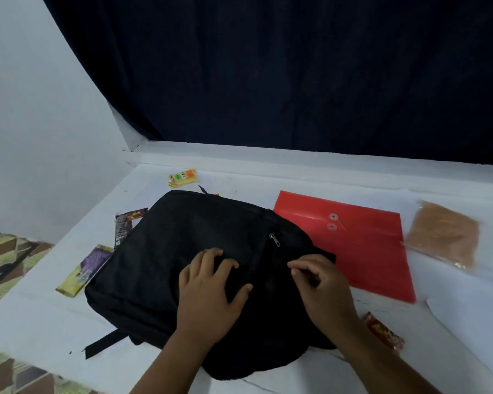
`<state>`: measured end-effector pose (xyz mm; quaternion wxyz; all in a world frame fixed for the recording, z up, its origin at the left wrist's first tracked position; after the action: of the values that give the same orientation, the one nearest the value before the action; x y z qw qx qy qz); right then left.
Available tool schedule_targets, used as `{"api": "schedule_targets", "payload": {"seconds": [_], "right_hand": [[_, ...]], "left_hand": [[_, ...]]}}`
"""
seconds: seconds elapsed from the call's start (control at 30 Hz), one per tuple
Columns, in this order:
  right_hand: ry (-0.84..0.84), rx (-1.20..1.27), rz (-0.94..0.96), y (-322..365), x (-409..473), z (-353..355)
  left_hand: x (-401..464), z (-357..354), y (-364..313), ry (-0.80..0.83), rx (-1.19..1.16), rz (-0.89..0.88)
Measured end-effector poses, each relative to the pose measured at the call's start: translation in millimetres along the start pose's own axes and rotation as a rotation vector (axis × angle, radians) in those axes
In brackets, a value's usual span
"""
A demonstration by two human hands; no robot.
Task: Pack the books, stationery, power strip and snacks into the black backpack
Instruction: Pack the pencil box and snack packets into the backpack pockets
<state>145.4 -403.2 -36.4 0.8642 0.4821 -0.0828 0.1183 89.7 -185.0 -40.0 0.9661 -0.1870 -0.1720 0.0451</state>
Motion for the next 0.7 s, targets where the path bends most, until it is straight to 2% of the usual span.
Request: {"api": "schedule_targets", "payload": {"seconds": [0.23,0.33,0.43,0.5,0.7], "right_hand": [[-0.076,-0.416,-0.005,-43.2,-38.3,29.1],[0.009,-0.682,-0.171,-67.8,-60.2,36.6],[0.107,-0.828,-0.365,-101.0,-91.1,35.8],[0.089,-0.794,-0.37,-112.0,-105.2,31.8],[-0.183,-0.537,-0.235,-99.9,-113.2,43.3]], "left_hand": [[-0.6,-5.0,-2.1,-0.05,0.064,-0.054],[-1.3,-7.3,-5.1,-0.058,0.076,-0.073],[-2.7,-8.1,-5.5,-0.062,0.086,-0.087],[-3.6,-8.4,-6.4,-0.066,0.083,-0.099],[-4.6,-8.3,-6.9,-0.092,0.069,-0.129]]}}
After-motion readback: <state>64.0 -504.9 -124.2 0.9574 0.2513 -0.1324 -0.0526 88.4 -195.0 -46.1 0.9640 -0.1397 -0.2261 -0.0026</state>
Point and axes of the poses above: each hand's wrist, its own x-axis towards the middle knuckle, its own z-axis out of the back of the hand, y = z × x, the point moved 8 cm from there along x, towards the middle knuckle, and after that the axes turned 6 degrees about -x, right-handed, at the moved point
